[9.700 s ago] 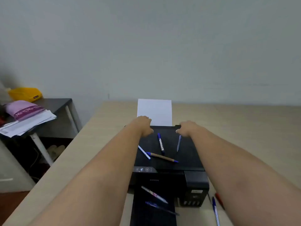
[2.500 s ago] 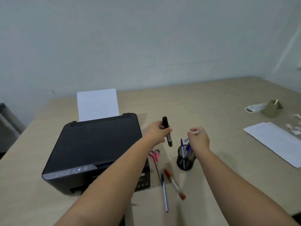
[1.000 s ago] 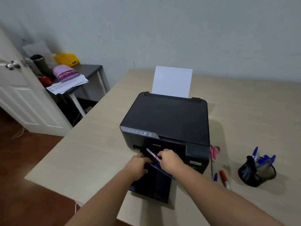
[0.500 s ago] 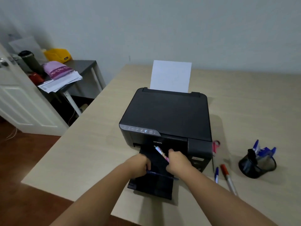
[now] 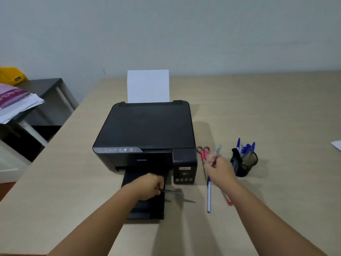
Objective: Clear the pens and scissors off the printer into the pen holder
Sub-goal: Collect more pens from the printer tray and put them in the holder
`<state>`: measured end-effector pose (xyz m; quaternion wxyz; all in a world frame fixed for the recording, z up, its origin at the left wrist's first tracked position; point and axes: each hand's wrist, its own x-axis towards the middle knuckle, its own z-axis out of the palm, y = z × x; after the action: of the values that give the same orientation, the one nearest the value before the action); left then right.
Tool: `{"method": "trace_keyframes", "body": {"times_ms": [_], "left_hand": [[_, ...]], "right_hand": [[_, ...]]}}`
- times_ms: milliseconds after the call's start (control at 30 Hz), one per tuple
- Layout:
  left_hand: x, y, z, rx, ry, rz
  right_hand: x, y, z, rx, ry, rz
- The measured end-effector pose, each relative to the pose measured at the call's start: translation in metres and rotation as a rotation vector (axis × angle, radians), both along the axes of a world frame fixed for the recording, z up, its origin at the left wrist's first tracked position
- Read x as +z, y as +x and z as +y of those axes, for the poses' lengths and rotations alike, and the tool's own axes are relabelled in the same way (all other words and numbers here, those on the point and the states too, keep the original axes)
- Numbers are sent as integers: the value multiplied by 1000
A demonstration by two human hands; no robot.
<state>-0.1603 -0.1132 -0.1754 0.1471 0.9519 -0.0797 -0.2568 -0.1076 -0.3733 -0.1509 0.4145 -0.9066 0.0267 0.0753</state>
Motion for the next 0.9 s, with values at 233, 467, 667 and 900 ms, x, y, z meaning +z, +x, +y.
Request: {"method": "trace_keyframes", "body": {"times_ms": [233, 467, 667, 900], "left_hand": [[51, 14, -106, -286, -26, -66], [84, 43, -183, -292, -163, -380], [87, 105, -226, -143, -187, -457], [60, 142, -254, 42, -277, -409]], "right_hand": [[18, 40, -108, -522, 360, -56], [7, 54, -136, -410, 140, 19], [-10, 40, -148, -410, 43, 43], [-34, 4, -166, -425, 15, 85]]}}
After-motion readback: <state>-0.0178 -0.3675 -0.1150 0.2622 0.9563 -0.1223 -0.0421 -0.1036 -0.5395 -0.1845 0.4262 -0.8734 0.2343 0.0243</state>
